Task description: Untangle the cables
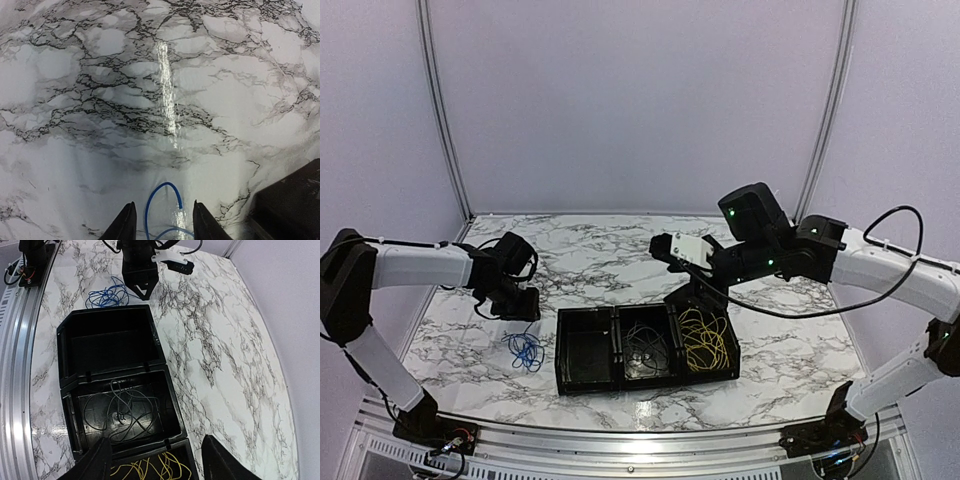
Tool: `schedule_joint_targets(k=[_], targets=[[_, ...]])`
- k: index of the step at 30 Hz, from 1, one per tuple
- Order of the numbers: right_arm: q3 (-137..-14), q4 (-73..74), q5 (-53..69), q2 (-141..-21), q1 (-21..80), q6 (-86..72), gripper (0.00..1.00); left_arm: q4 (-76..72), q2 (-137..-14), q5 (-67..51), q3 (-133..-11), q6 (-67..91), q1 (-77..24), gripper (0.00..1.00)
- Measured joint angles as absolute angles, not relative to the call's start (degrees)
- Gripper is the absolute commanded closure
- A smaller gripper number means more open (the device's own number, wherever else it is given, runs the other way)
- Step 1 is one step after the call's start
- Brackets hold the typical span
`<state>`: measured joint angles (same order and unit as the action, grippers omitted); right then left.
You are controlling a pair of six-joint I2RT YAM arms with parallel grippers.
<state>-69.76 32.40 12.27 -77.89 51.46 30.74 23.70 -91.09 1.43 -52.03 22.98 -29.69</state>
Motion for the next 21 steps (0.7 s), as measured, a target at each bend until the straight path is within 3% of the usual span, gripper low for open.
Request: schedule_joint_targets(k=[5, 12, 21], targets=[[-68.93, 31.86, 12.23, -76.62, 51.44, 31.44, 0.38, 23.83, -93.78, 1.30, -54.04, 22.87, -29.69, 0.68], [-67.96, 31.55, 12.08, -76.66, 51.44, 31.81, 0.38, 23.59, -97.54, 0.62, -56.58, 21.89, -29.69, 1.00], [-70.46, 30.61, 12.69, -79.22, 51.40, 31.44, 0.40, 26.83, -90.72, 0.01, -57.47, 20.91, -29.69, 1.00]])
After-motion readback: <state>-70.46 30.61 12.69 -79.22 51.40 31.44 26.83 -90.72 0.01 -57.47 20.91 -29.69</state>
